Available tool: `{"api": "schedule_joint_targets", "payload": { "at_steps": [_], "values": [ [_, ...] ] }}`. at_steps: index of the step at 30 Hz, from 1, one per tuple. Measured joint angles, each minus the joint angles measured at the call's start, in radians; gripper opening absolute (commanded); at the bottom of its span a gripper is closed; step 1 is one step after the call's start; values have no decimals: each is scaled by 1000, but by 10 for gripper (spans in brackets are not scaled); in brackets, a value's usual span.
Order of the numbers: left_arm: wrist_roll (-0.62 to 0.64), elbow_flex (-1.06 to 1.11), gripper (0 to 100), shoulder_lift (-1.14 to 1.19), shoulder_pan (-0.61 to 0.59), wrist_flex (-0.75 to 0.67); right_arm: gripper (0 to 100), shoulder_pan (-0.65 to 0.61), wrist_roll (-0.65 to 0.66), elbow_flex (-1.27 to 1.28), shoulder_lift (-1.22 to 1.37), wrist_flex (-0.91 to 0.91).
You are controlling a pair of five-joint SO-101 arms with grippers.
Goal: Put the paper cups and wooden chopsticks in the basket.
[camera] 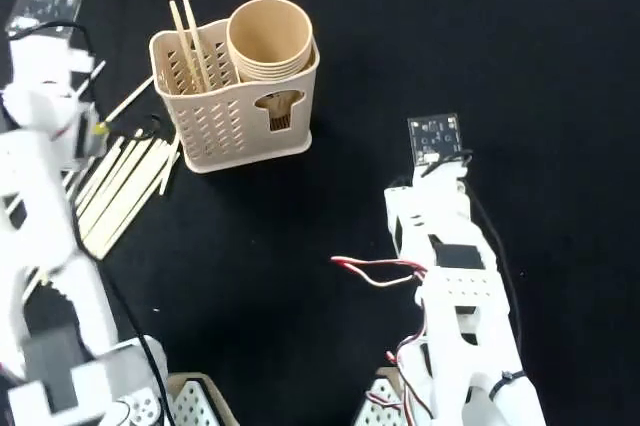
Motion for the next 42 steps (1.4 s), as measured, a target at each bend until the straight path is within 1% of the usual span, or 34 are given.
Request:
{"api": "schedule_joint_targets", "payload": {
  "at_steps": [4,9,14,18,20,21,24,25,26,30,35,42],
  "values": [
    [-101,0,180,210,-95,-15,13,0,0,0,0,0],
    [-199,0,180,462,-110,-83,13,0,0,0,0,0],
    [-229,-8,180,700,-109,-213,13,0,0,0,0,0],
    [-232,-51,180,810,-110,-296,13,0,0,0,0,0],
    [-233,-49,173,839,-112,-322,13,0,0,0,0,0],
    [-233,-49,152,858,-112,-325,13,0,0,0,0,0],
    [-247,-49,32,890,-112,-325,13,0,0,0,0,0],
    [-267,-49,23,895,-112,-325,13,0,0,0,0,0],
    [-287,-48,39,896,-106,-325,13,0,0,0,0,0],
    [-345,-48,29,899,-92,-299,13,0,0,0,0,0],
    [-358,-63,29,876,-92,-265,13,0,0,0,0,0],
    [-356,-49,29,743,-95,-204,13,0,0,0,0,0]
  ]
}}
